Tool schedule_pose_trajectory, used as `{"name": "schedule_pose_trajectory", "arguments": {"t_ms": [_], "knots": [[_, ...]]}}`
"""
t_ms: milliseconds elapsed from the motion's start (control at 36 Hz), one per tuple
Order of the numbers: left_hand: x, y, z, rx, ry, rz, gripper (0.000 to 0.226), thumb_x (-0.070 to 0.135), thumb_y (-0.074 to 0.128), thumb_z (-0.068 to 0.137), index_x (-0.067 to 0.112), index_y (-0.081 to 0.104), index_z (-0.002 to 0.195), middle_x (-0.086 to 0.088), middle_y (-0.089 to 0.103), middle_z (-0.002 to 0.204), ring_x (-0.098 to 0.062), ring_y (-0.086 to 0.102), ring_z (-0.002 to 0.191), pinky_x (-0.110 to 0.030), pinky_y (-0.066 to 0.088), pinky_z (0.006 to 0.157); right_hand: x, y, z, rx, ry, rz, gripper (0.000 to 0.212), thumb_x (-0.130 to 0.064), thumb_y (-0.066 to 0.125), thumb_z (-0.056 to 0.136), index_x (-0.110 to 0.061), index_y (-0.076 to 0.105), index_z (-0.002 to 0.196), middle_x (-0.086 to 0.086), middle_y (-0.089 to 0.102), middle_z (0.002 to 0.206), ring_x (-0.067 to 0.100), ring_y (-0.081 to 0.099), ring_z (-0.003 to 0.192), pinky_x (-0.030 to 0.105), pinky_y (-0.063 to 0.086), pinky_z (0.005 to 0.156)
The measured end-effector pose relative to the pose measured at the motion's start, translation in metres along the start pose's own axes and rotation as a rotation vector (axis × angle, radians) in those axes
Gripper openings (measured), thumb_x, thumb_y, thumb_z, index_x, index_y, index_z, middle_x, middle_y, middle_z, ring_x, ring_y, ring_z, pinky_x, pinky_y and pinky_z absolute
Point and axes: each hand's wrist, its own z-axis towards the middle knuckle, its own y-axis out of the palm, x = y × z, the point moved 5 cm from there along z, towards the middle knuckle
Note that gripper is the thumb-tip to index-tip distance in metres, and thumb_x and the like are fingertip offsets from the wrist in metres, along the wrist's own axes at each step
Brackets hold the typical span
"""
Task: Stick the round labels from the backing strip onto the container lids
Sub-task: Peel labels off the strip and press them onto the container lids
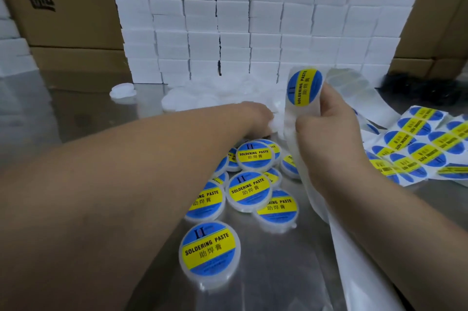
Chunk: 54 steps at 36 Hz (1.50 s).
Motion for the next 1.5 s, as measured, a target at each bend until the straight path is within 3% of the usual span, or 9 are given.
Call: {"name": "schedule_pose_trajectory", "arguments": {"t_ms": [306, 500, 639, 750, 861, 944, 1028, 1250, 1500], "knots": [[-0.027, -0.026, -0.008, 0.326, -0.146, -0.218, 0.013, 0.019, 0.051, 0.086, 0.013, 0.063, 0.089, -0.003, 0.056, 0.088, -0.022, 0.050, 0.079, -0.026, 0.037, 0.062, 0.002, -0.001, -0.001, 0.026, 0.060, -0.150, 0.024, -0.003, 0.045, 0.078, -0.020, 0.054, 0.090, -0.001, 0.059, 0.079, 0.016, 0.051, 0.066, 0.030, 0.044, 0.060], [-0.042, -0.043, -0.041, 0.534, -0.322, -0.968, 0.023, 0.021, 0.052, 0.082, 0.013, 0.041, 0.063, -0.002, 0.043, 0.065, -0.019, 0.039, 0.057, -0.024, 0.029, 0.050, -0.001, 0.003, 0.001, -0.082, 0.033, -0.169, 0.009, -0.015, 0.057, 0.085, -0.018, 0.063, 0.079, -0.011, 0.055, 0.058, 0.006, 0.044, 0.053, 0.024, 0.038, 0.056], [-0.044, -0.050, -0.081, 0.626, -0.385, -1.468, 0.022, 0.010, 0.046, 0.087, 0.016, 0.044, 0.066, 0.001, 0.050, 0.064, -0.017, 0.050, 0.059, -0.034, 0.049, 0.070, 0.000, 0.006, -0.002, -0.146, 0.055, -0.174, 0.019, -0.019, 0.056, 0.087, -0.022, 0.061, 0.069, -0.016, 0.041, 0.038, 0.006, 0.035, 0.039, 0.022, 0.027, 0.050], [-0.035, -0.052, -0.112, 0.680, -0.301, -1.301, 0.011, 0.011, 0.045, 0.086, 0.021, 0.047, 0.082, 0.006, 0.048, 0.074, -0.015, 0.053, 0.069, -0.027, 0.047, 0.067, 0.000, 0.008, -0.005, -0.191, 0.117, -0.093, 0.039, -0.015, 0.055, 0.087, -0.027, 0.054, 0.050, -0.013, 0.035, 0.036, 0.006, 0.028, 0.033, 0.022, 0.025, 0.047], [-0.015, -0.041, -0.137, 0.650, -0.089, -1.095, 0.016, 0.025, 0.057, 0.086, 0.036, 0.054, 0.097, 0.020, 0.053, 0.085, 0.019, 0.051, 0.063, 0.002, 0.034, 0.053, -0.004, 0.009, -0.007, -0.203, 0.102, -0.082, 0.042, -0.015, 0.053, 0.086, -0.030, 0.057, 0.047, -0.012, 0.032, 0.034, 0.006, 0.026, 0.031, 0.018, 0.023, 0.040], [-0.009, -0.032, -0.145, 0.652, -0.042, -0.926, 0.017, 0.028, 0.058, 0.085, 0.044, 0.055, 0.084, 0.012, 0.059, 0.097, 0.001, 0.052, 0.095, -0.012, 0.039, 0.079, -0.007, 0.010, -0.009, -0.187, 0.038, -0.116, 0.036, -0.017, 0.051, 0.087, -0.023, 0.053, 0.052, -0.011, 0.031, 0.036, 0.005, 0.024, 0.032, 0.018, 0.021, 0.040], [-0.006, -0.032, -0.146, 0.657, -0.020, -0.774, 0.015, 0.027, 0.057, 0.085, 0.039, 0.062, 0.092, 0.006, 0.057, 0.102, -0.014, 0.048, 0.103, -0.021, 0.034, 0.085, -0.006, 0.009, -0.008, -0.177, 0.005, -0.139, 0.035, -0.014, 0.050, 0.088, -0.021, 0.050, 0.053, -0.010, 0.030, 0.038, 0.006, 0.023, 0.035, 0.017, 0.020, 0.038], [-0.002, -0.037, -0.152, 0.709, 0.053, -0.489, 0.028, 0.039, 0.068, 0.074, 0.025, 0.063, 0.098, 0.008, 0.048, 0.094, -0.008, 0.039, 0.096, -0.015, 0.023, 0.073, -0.010, 0.011, -0.009, -0.233, -0.058, -0.162, 0.039, 0.006, 0.042, 0.078, -0.023, 0.051, 0.053, -0.016, 0.043, 0.040, 0.003, 0.037, 0.039, 0.011, 0.026, 0.040], [-0.004, -0.033, -0.152, 0.702, 0.040, -0.413, 0.024, 0.040, 0.063, 0.079, 0.025, 0.064, 0.097, 0.009, 0.046, 0.093, -0.013, 0.042, 0.102, -0.014, 0.020, 0.070, -0.011, 0.014, -0.012, -0.267, -0.015, -0.166, 0.038, 0.004, 0.047, 0.079, -0.022, 0.054, 0.052, -0.014, 0.044, 0.040, 0.002, 0.036, 0.039, 0.010, 0.028, 0.039]]}}
